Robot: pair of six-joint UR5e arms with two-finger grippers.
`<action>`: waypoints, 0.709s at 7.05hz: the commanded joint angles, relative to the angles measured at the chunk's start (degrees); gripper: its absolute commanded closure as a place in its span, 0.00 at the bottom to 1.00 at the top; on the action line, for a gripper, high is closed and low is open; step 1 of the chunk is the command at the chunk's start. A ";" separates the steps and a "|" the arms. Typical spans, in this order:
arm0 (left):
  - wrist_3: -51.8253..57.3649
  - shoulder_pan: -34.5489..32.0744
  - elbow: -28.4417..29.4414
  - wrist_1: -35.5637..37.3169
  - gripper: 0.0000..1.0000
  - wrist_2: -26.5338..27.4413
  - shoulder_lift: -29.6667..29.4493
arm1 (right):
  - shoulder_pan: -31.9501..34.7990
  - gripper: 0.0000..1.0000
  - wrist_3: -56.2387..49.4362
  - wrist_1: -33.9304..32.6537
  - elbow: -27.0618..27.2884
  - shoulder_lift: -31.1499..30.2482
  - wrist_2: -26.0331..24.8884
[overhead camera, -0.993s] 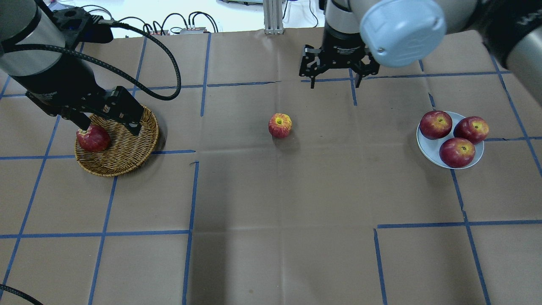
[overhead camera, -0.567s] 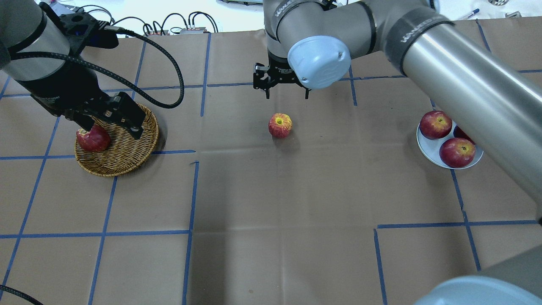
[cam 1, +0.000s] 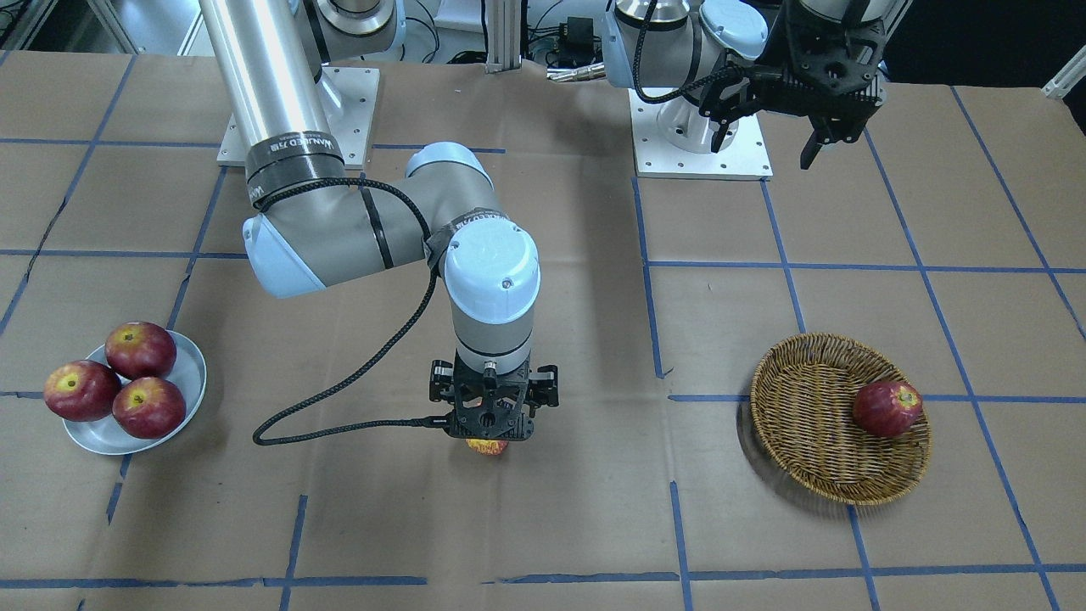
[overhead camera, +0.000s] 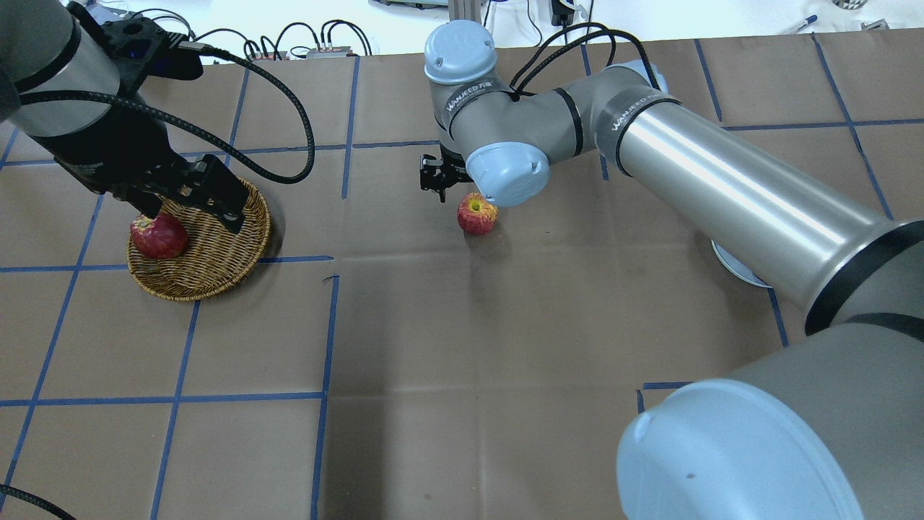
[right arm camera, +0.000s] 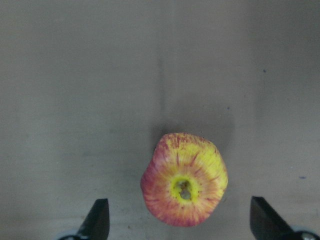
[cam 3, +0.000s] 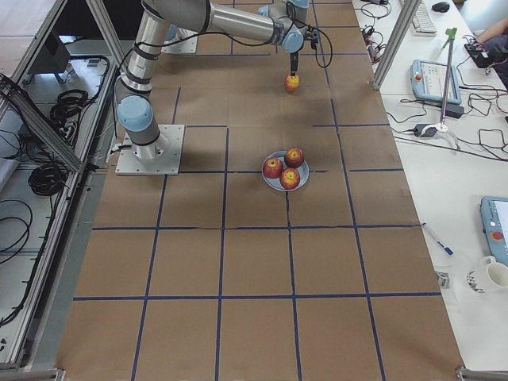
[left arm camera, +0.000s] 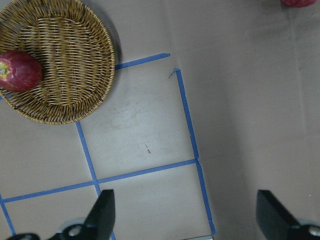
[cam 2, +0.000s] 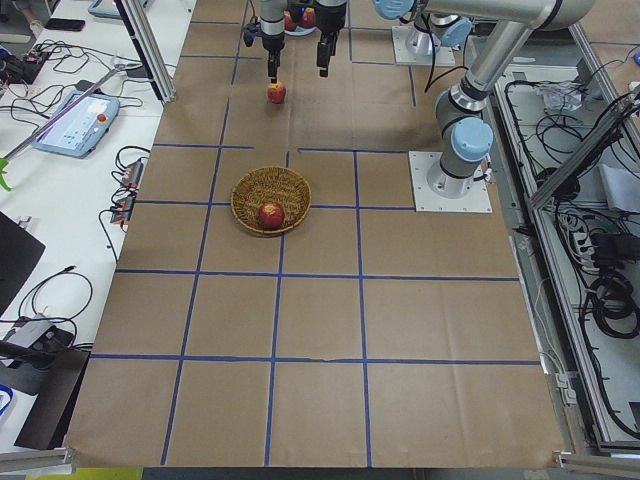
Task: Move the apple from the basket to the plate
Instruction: 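Lower the right gripper and grasp the yellow-red apple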
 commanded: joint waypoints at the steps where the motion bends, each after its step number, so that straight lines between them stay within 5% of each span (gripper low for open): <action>1: -0.39 0.00 0.00 0.09 0.01 0.00 -0.12 | -0.44 0.00 -0.35 -6.98 4.52 1.27 0.09; 4: -0.66 0.00 0.00 0.09 0.01 0.09 -0.21 | -0.44 0.05 -0.26 -8.40 4.45 2.95 0.09; 5: -0.48 0.00 0.08 0.09 0.01 0.18 -0.04 | -0.44 0.34 -0.35 -8.40 4.10 2.95 0.09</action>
